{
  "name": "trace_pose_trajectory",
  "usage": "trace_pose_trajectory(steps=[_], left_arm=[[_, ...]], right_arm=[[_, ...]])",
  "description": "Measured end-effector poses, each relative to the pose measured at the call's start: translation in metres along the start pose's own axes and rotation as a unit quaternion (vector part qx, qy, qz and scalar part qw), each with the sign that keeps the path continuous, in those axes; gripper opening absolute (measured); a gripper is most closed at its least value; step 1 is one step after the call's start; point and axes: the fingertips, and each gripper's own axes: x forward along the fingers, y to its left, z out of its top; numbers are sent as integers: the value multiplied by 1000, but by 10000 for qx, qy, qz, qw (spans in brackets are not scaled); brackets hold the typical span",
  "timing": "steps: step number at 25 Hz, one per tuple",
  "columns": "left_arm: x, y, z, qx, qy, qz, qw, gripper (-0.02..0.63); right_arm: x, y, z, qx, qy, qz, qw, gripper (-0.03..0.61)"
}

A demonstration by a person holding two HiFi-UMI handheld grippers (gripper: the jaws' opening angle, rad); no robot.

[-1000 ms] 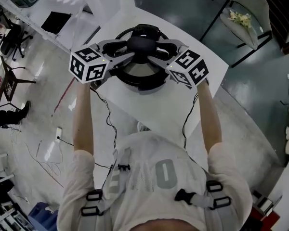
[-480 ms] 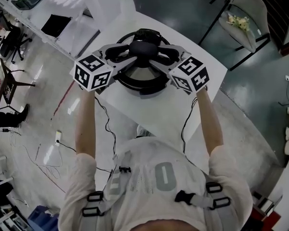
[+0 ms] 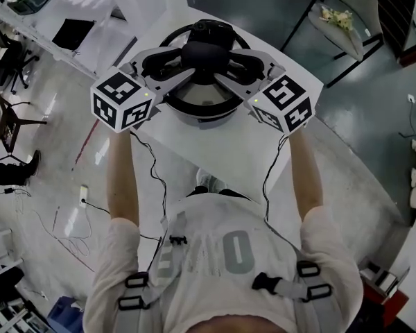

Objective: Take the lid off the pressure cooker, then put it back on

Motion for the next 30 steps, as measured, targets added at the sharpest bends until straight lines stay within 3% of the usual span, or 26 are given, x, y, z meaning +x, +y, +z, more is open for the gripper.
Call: trace_pose_trajectory(steps=[7, 14, 21, 26, 30], left_arm=[[8, -58, 12, 122, 3, 165, 9998, 204], [55, -185, 27, -27, -117, 612, 9981, 206], [59, -209, 34, -194, -208, 1026, 9943, 206], [75, -273, 15, -265, -239, 1218, 9919, 206], [76, -294, 5, -302, -186, 1318, 9906, 206]], right_arm=[[-54, 17, -14, -117, -159, 38, 9998, 206], [-176, 32, -67, -402, -244, 385, 9981, 206], [-199, 34, -69, -606, -167, 706, 9955, 207], [-245, 59, -111, -680, -191, 859, 9938, 206], [-256, 70, -126, -642, -199, 943, 9933, 206]])
